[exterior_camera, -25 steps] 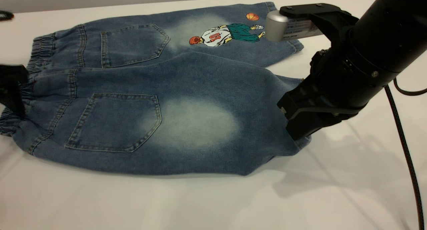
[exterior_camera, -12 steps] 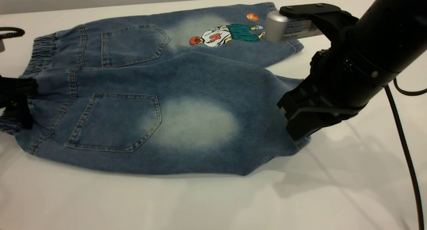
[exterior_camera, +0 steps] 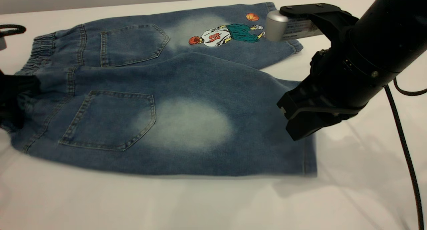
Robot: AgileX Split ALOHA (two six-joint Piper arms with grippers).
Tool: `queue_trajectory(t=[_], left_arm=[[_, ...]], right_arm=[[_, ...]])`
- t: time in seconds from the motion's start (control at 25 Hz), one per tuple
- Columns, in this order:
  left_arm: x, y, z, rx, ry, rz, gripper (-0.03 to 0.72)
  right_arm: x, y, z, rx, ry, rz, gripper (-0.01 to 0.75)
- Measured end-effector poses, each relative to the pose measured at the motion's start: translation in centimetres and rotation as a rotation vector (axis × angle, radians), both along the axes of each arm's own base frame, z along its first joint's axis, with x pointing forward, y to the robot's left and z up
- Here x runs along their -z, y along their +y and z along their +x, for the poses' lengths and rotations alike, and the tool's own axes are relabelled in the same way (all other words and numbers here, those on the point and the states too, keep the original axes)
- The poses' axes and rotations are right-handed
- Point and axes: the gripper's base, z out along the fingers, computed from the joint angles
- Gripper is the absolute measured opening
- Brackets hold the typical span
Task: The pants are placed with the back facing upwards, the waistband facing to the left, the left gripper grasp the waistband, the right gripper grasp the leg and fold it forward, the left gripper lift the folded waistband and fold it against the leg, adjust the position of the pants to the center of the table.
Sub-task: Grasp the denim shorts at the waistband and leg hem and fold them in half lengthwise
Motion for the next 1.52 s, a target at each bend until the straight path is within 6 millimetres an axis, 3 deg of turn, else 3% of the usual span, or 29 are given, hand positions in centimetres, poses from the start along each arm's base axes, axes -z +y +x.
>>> queue_trajectory(t=[0.28, 0.4, 0.6, 0.76, 0.84, 1.52], left_arm=[[-3.7, 0.1, -0.5, 0.013, -0.012, 0.019, 0.135], [-4.4, 0.1, -0.5, 0.023, -0.022, 0.022, 0.135], [-4.4, 0.1, -0.5, 0.020, -0.025, 0.020, 0.135], [-4.4, 0.1, -0.5, 0.019, -0.025, 0.020, 0.135], [-4.4, 0.1, -0.5, 0.019, -0.025, 0.020, 0.135], [-4.4, 0.1, -0.4, 0.018, -0.027, 0.020, 0.135]], right_arm=[[-0.7, 0.6, 0.5, -0.020, 0.011, 0.027, 0.015], [-0.7, 0.7, 0.1, -0.035, 0.044, 0.035, 0.041], [0.1, 0.7, -0.3, -0.058, 0.102, 0.032, 0.218], [2.1, 0.6, -0.2, -0.039, 0.140, -0.004, 0.385], [3.1, 0.5, -0.2, -0.029, 0.152, -0.025, 0.419], [4.9, 0.3, 0.1, -0.014, 0.143, -0.064, 0.424]])
